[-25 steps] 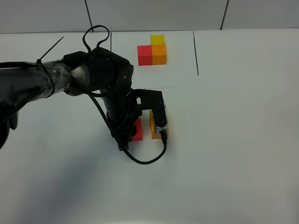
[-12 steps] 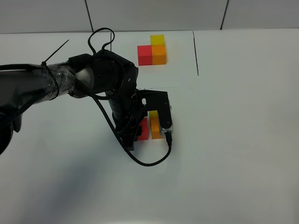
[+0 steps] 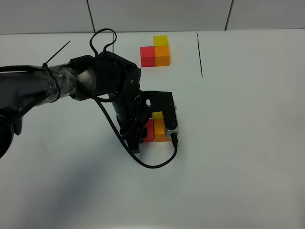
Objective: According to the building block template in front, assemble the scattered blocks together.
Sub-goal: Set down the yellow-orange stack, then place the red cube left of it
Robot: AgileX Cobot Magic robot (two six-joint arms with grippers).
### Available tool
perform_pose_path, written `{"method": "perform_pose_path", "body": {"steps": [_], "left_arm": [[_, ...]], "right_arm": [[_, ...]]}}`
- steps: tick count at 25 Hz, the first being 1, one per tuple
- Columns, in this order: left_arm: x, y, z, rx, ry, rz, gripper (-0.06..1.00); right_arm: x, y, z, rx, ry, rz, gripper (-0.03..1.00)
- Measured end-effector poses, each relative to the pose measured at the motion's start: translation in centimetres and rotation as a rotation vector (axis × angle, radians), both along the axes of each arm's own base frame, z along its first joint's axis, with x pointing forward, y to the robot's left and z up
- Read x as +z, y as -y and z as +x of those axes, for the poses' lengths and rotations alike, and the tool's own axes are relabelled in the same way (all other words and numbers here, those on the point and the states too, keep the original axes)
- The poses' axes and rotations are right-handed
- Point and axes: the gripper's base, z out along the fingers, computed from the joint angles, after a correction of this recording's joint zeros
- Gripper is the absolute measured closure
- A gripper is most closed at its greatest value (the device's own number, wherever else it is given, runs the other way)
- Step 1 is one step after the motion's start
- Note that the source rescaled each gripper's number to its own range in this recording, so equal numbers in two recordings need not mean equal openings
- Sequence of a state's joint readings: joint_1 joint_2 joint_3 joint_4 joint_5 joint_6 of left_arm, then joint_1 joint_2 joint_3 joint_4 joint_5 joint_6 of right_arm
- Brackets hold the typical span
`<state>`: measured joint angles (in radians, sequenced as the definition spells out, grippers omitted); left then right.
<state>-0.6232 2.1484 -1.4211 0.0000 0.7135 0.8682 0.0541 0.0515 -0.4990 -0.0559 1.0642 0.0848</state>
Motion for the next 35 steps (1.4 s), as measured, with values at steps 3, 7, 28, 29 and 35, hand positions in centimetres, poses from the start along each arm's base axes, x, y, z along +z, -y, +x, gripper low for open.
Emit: {"method": "perform_pose_path", "body": {"steps": [3, 7, 28, 29, 35], "left_arm": [[0.0, 0.0, 0.0, 0.0, 0.0, 0.0, 0.93], [-0.04, 0.16, -0.06, 0.015, -0.008, -0.019, 0.93], [-0.04, 0.15, -0.06, -0.004, 0.003, -0.002, 0.93], [-0.04, 0.15, -0.06, -0.004, 0.003, -0.002, 0.93], [-0.04, 0.15, -0.06, -0.004, 0.003, -0.002, 0.93]], "right_arm": [[0.0, 0.0, 0.0, 0.0, 0.0, 0.0, 0.17], [0.0, 0.0, 0.0, -0.001, 0.0, 0.001, 0.17], [0.0, 0.0, 0.0, 0.0, 0.0, 0.0, 0.17], [0.0, 0.0, 0.0, 0.0, 0.0, 0.0, 0.17], [0.0, 0.0, 0.0, 0.0, 0.0, 0.001, 0.17]]}}
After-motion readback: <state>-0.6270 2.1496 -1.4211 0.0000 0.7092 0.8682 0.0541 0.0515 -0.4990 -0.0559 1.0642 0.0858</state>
